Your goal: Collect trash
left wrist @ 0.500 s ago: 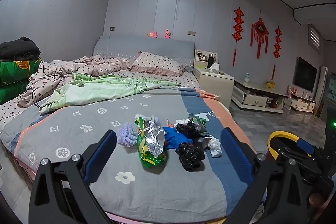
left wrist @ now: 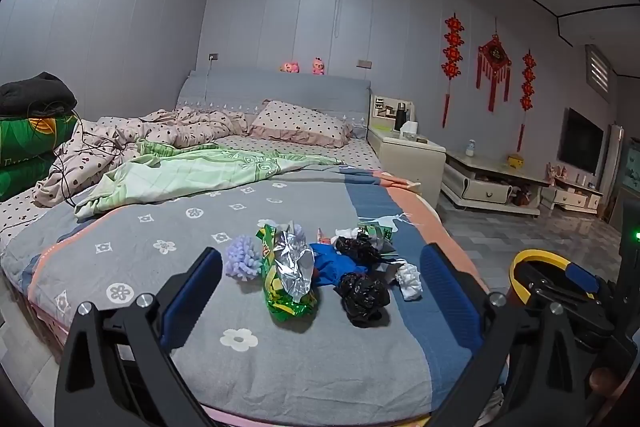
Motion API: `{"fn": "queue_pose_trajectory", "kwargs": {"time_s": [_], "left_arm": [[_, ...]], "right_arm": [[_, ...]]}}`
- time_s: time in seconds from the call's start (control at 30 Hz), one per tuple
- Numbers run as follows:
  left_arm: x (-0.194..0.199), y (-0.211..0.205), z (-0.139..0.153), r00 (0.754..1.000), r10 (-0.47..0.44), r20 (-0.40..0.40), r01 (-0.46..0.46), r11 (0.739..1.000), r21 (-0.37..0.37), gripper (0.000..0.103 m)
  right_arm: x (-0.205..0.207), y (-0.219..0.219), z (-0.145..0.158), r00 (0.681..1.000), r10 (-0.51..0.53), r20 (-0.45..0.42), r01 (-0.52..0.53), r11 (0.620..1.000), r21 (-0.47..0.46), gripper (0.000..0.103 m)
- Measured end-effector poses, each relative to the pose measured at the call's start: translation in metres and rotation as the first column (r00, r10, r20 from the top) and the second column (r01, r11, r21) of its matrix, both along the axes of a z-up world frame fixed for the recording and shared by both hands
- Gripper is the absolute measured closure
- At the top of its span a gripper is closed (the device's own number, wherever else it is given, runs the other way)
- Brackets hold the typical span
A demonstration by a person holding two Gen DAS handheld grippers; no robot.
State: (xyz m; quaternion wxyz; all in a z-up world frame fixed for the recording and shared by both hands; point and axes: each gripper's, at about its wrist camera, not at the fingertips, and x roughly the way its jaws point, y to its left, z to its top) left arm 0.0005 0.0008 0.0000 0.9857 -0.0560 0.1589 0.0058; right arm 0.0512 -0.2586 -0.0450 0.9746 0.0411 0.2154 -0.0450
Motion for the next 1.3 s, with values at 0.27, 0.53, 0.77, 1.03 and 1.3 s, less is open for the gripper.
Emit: {"fn": "queue_pose_trajectory", "kwargs": {"time_s": [0.27,0.53,0.77,1.03,1.3], "left_arm": [[0.0018,0.0,0.0031,1.0,0.002,-0.008,-0.002,1.0,-0.008,0.007],[0.0014,-0.0001,0.0002,1.0,-0.001,-0.006,0.001,1.0,-0.002,0.007],[0.0015,-0.0001,-0.0001,1.0,-0.001,-0.006,0.001,1.0,0.0,0.007],[0.0014,-0.0005,-0.0005,1.0,-0.002,-0.006,0.002,1.0,0.001,0.007],[0.0021,-0.0004,-0.0016,1.0,-0.003,-0.011,0.003,1.0,0.001,0.007]], "right_arm": [[0.0011,0.0003,-0.0013,1.0,0.0,-0.003,0.0,1.0,0.0,0.008],[0.0015,0.0002,-0.0016,1.0,0.0,-0.004,0.0,1.0,0.0,0.008],[0.002,0.0006,-0.0022,1.0,0.0,-0.003,0.0,1.0,-0.001,0.008],[0.0024,0.0007,-0.0024,1.0,0.0,-0.005,0.0,1.0,0.0,0.008],[0.0028,0.0005,-0.0033,1.0,0.0,-0.006,0.0,1.0,0.001,0.008]]}}
